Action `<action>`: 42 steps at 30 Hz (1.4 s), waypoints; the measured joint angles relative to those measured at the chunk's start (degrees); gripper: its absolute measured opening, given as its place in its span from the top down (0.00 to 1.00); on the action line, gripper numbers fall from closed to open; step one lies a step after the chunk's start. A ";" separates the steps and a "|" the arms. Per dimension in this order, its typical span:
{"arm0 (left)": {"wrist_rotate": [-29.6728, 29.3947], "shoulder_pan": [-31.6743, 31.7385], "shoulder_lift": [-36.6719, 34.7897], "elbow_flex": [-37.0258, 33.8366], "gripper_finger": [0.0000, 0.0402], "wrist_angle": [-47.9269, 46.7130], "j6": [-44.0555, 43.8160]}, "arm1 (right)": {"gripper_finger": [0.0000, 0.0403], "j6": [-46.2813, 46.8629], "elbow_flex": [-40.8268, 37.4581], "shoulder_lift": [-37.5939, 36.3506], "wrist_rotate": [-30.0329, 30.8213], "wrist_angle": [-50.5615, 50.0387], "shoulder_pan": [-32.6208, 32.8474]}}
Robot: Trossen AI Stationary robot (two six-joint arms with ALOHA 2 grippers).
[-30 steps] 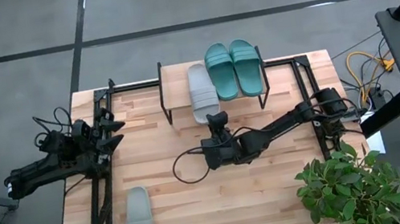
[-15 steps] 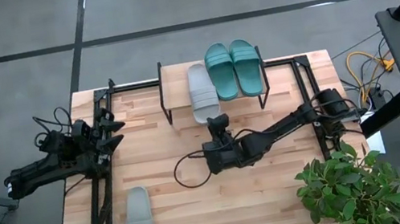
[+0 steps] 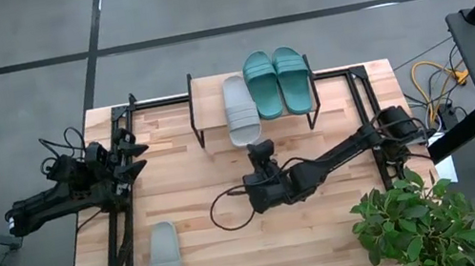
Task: Pick and place slides into the shelf
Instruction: Put the gray slide on the shelf
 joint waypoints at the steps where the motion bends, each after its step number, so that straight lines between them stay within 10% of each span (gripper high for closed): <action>1: 0.00 0.00 0.00 0.00 0.56 0.01 0.00 | 0.53 0.16 0.00 -0.11 0.14 -0.11 0.04; 33: 0.00 -0.01 0.00 0.00 0.56 -0.40 0.02 | 0.53 10.39 -0.07 -3.97 1.00 -11.95 3.10; 42: 0.00 0.00 0.00 0.00 0.56 -0.45 0.02 | 0.53 21.57 -0.07 -12.88 -12.38 -11.81 3.49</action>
